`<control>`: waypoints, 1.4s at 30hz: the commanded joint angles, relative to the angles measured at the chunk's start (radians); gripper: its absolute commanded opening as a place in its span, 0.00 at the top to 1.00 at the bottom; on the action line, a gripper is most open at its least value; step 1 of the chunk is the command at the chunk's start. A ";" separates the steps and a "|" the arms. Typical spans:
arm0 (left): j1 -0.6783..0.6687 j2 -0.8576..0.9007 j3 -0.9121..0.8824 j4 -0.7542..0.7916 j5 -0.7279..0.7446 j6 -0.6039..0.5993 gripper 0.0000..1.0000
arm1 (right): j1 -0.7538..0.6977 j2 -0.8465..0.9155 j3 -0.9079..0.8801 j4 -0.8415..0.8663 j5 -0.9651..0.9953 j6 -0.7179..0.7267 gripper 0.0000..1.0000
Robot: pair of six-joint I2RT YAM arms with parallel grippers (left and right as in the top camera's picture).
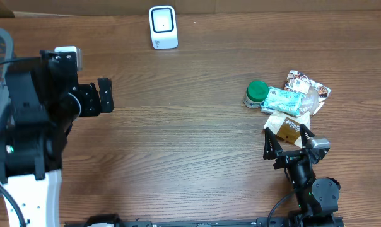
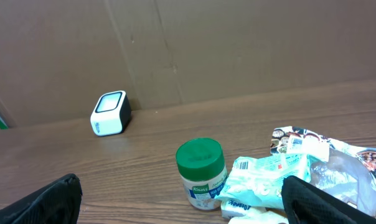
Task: Scan the item barcode
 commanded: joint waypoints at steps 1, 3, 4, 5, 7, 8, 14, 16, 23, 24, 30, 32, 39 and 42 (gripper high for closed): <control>-0.003 -0.111 -0.202 0.203 0.050 0.005 0.00 | 0.006 -0.010 -0.011 0.005 0.006 -0.004 0.00; -0.003 -0.182 -0.336 0.368 0.080 0.005 0.00 | 0.006 -0.010 -0.011 0.005 0.006 -0.004 0.00; -0.003 -0.217 -0.402 0.442 0.090 0.005 0.00 | 0.006 -0.010 -0.010 0.005 0.006 -0.004 0.00; -0.003 -0.257 -0.469 0.512 0.093 0.004 0.00 | 0.006 -0.010 -0.011 0.005 0.006 -0.004 0.00; -0.005 -0.331 -0.592 0.640 0.092 0.005 0.00 | 0.006 -0.010 -0.011 0.005 0.006 -0.004 0.00; -0.009 -0.370 -0.652 0.703 0.084 0.005 0.00 | 0.006 -0.010 -0.011 0.005 0.006 -0.004 0.00; -0.029 -0.586 -0.967 1.021 -0.010 0.030 0.00 | 0.006 -0.010 -0.010 0.005 0.006 -0.004 0.00; -0.030 -0.661 -1.062 1.075 -0.010 0.072 0.00 | 0.006 -0.010 -0.010 0.005 0.006 -0.004 0.00; -0.030 -0.890 -1.294 1.115 -0.011 0.186 0.00 | 0.006 -0.010 -0.011 0.005 0.006 -0.004 0.00; -0.030 -0.916 -1.316 1.115 -0.010 0.205 0.00 | 0.006 -0.010 -0.011 0.005 0.006 -0.004 0.00; -0.033 -1.024 -1.389 1.074 -0.011 0.255 0.00 | 0.006 -0.010 -0.011 0.005 0.006 -0.004 0.00; -0.034 -1.036 -1.389 1.049 -0.011 0.277 0.01 | 0.006 -0.010 -0.010 0.005 0.006 -0.004 0.00; -0.035 -1.115 -1.390 0.873 -0.010 0.288 0.00 | 0.006 -0.010 -0.011 0.005 0.006 -0.004 0.00; -0.035 -1.115 -1.389 0.874 -0.002 0.285 0.01 | 0.006 -0.010 -0.011 0.005 0.006 -0.004 0.00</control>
